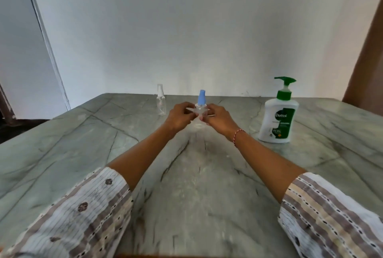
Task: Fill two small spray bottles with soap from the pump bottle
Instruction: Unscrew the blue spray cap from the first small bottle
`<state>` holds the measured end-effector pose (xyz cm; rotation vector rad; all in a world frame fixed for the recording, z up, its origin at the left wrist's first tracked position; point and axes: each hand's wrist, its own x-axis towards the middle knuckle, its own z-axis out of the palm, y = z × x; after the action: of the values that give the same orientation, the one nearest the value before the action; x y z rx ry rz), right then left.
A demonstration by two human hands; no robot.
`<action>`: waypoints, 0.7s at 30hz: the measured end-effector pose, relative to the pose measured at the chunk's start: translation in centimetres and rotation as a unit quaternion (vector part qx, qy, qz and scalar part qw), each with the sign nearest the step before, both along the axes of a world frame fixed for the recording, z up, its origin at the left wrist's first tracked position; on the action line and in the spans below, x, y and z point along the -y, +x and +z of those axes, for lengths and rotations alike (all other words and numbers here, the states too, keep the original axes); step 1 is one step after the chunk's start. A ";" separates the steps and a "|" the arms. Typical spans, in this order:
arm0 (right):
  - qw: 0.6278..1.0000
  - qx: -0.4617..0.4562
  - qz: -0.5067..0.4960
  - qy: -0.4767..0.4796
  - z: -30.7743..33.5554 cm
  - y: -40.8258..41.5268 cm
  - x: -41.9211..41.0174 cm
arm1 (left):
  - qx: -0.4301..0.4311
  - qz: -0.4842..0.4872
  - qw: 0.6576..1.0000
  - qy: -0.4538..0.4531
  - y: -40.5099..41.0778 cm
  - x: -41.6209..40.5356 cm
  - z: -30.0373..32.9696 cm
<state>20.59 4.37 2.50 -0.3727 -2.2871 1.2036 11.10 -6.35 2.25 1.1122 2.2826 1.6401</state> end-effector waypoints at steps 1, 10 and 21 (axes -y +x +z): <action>1.000 0.001 0.001 -0.004 0.1 1.4 0.5 | 0.010 -0.011 1.000 0.004 1.2 0.7 0.1; 0.999 -0.013 -0.022 -0.021 -0.8 9.1 3.2 | 0.053 -0.042 0.997 0.028 8.9 3.3 -0.7; 0.998 -0.030 -0.036 -0.035 -2.7 10.3 3.3 | 0.042 -0.032 0.998 0.014 10.6 3.2 -2.2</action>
<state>30.87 1.11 -0.20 -0.4340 -2.1673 1.2439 21.73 -9.60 0.04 1.0884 2.1562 1.6656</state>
